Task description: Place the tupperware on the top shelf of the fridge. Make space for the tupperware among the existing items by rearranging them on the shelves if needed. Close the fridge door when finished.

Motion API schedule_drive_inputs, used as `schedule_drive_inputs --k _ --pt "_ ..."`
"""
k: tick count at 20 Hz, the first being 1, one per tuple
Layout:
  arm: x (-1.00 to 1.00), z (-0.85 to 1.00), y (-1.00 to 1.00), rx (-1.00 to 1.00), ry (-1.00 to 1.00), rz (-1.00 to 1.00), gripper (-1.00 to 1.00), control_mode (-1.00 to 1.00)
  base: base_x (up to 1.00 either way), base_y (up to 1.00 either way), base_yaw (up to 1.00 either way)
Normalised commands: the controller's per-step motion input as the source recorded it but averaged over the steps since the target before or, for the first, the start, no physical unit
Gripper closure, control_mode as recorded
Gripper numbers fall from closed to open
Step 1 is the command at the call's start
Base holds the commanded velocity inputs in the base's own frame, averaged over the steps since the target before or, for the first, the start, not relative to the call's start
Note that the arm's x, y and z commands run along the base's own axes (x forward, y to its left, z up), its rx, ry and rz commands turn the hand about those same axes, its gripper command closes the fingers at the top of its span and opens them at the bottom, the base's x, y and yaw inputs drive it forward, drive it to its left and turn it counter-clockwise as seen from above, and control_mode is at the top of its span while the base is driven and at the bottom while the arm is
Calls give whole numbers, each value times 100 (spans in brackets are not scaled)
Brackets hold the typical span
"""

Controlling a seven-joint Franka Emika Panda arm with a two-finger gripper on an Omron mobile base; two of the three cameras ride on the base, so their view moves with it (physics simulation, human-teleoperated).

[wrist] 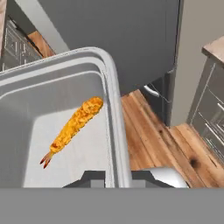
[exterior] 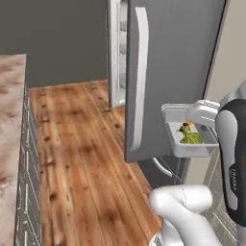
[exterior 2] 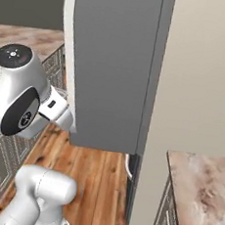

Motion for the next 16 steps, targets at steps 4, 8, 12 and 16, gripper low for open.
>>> schedule_drive_inputs --k 4,8,12,16 --pt "0 0 0 0 0 0 100 100 61 67 48" --pt "0 0 0 0 0 0 100 100 84 56 33" --pt "0 0 0 0 0 0 100 100 90 45 12" --pt "0 0 0 0 0 0 100 100 81 23 -8"
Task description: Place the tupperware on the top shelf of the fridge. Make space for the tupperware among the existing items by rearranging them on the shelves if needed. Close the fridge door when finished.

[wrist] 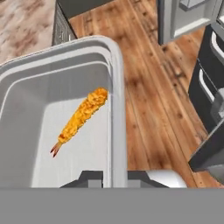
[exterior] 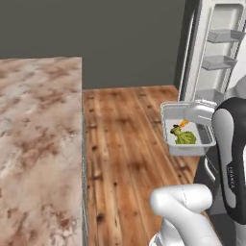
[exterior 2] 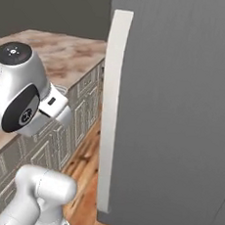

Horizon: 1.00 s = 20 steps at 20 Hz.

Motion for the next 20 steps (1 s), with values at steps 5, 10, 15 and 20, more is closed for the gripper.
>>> schedule_drive_inputs --k 5,10,15,20 --pt "0 0 0 0 0 0 100 100 72 19 -27" --pt "0 0 0 0 0 0 100 100 74 56 -30" --pt "0 0 0 0 0 0 100 100 63 34 -38" --pt "0 0 0 0 0 0 100 100 40 0 -57"
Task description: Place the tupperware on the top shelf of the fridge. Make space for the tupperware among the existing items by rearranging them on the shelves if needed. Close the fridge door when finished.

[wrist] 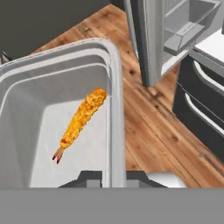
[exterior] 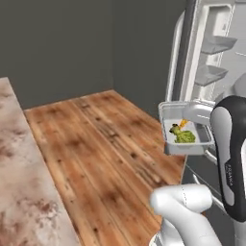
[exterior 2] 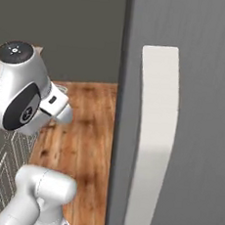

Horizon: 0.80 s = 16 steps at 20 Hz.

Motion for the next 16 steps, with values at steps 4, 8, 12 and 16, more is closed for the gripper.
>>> schedule_drive_inputs --k 4,8,12,16 --pt "0 0 0 0 0 0 100 100 47 0 -62" --pt "0 0 0 0 0 0 100 100 56 3 -64" --pt "0 0 0 0 0 0 100 100 53 4 -66" --pt "0 0 0 0 0 0 100 100 53 18 -65"
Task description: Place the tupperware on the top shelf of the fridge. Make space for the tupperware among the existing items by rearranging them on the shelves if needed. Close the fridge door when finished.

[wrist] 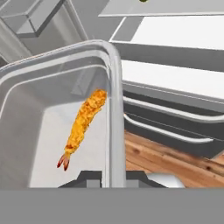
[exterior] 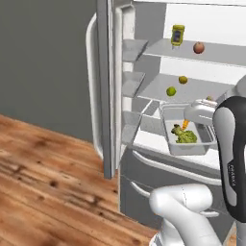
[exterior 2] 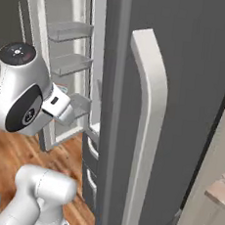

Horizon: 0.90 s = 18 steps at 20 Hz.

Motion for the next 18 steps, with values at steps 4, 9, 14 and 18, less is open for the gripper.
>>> schedule_drive_inputs --k 4,9,14,18 --pt "0 0 0 0 0 0 100 100 56 21 -67" --pt "0 0 0 0 0 0 100 100 52 6 -66" --pt "0 0 0 0 0 0 100 100 53 25 -60" --pt "0 0 0 0 0 0 100 100 60 65 -50"
